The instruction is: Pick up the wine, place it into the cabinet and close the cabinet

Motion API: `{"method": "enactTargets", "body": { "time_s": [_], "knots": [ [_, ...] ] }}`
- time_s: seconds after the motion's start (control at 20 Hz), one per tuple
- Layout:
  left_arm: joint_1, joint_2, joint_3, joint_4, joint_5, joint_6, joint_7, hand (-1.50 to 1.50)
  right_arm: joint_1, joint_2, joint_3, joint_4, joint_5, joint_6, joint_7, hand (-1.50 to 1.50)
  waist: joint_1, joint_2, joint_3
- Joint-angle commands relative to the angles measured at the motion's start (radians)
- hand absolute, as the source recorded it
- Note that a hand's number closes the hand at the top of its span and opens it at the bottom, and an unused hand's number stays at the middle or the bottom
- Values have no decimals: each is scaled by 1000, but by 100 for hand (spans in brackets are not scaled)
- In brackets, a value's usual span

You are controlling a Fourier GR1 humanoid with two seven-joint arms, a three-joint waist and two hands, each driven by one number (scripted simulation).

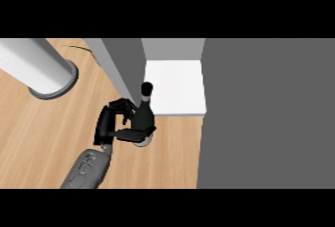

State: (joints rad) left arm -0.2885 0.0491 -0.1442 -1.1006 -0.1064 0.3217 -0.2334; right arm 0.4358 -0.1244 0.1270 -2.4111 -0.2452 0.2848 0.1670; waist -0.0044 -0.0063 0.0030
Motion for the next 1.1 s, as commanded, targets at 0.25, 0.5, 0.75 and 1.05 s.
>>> {"method": "enactTargets", "body": {
  "time_s": [0.25,0.5,0.75,1.05],
  "knots": [
    [-173,-46,-137,13,71,101,127,150,27,0,0,-72,-59,17,5,-150,-43,7,-4],
    [-211,-45,-179,30,38,177,203,150,8,-1,-8,-54,-70,24,-6,-150,-58,10,-3],
    [-224,-45,-182,90,-46,217,225,150,-3,-17,-17,-50,-81,38,1,-150,-66,15,-3],
    [-236,-45,-217,127,-91,322,305,150,4,-9,11,-18,-80,68,-31,-150,-104,20,-2]
  ]
}}
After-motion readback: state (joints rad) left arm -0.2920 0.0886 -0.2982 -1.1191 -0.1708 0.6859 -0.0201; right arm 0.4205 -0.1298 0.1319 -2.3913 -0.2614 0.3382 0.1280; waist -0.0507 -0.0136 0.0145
